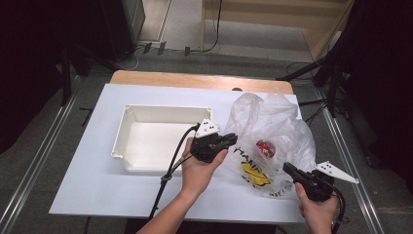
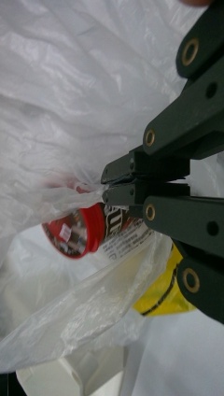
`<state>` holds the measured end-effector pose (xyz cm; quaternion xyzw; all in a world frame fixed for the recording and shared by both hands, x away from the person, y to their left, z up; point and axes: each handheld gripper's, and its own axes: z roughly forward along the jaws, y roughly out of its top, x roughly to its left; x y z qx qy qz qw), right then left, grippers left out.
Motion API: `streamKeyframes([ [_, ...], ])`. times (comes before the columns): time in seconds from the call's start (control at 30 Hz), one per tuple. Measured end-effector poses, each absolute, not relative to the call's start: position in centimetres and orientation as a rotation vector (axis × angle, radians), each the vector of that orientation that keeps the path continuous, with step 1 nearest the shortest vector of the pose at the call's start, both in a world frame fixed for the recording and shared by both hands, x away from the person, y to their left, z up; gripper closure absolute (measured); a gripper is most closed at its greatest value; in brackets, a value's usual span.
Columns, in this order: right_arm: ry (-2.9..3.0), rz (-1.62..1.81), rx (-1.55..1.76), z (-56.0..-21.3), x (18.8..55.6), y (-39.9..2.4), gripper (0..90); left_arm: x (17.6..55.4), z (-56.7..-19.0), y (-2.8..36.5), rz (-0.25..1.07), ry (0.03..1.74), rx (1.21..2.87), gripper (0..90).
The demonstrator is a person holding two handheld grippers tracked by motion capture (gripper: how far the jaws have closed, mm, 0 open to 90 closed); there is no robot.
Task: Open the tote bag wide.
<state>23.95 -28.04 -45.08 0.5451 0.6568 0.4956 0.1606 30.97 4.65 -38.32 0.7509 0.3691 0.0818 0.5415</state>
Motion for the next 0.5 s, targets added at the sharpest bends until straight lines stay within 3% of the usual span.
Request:
streamKeyframes([
  [0.07,1.873,1.415,1.567,-45.2,24.0,-28.2,89.3,30.9,-38.4,4.6,0.186,0.869,1.779,72.3],
  [0.1,1.869,1.417,1.589,-45.3,24.1,-28.2,89.3,30.7,-38.3,4.5,0.188,0.862,1.769,72.3],
  [0.13,1.867,1.424,1.591,-45.3,24.1,-28.3,88.7,30.6,-38.2,4.4,0.2,0.858,1.76,56.0],
  [0.17,1.869,1.425,1.582,-45.3,24.1,-28.2,88.7,30.4,-38.0,4.3,0.2,0.841,1.74,51.7],
  [0.23,1.871,1.422,1.576,-45.3,24.1,-28.2,88.6,30.4,-37.8,4.2,0.208,0.836,1.739,48.9],
  [0.37,1.887,1.413,1.586,-45.6,24.1,-28.0,88.6,30.5,-37.0,3.3,0.251,0.857,1.737,32.1],
  [0.5,1.899,1.406,1.581,-45.8,24.0,-28.0,88.6,30.8,-36.4,2.3,0.264,0.867,1.743,29.1],
])
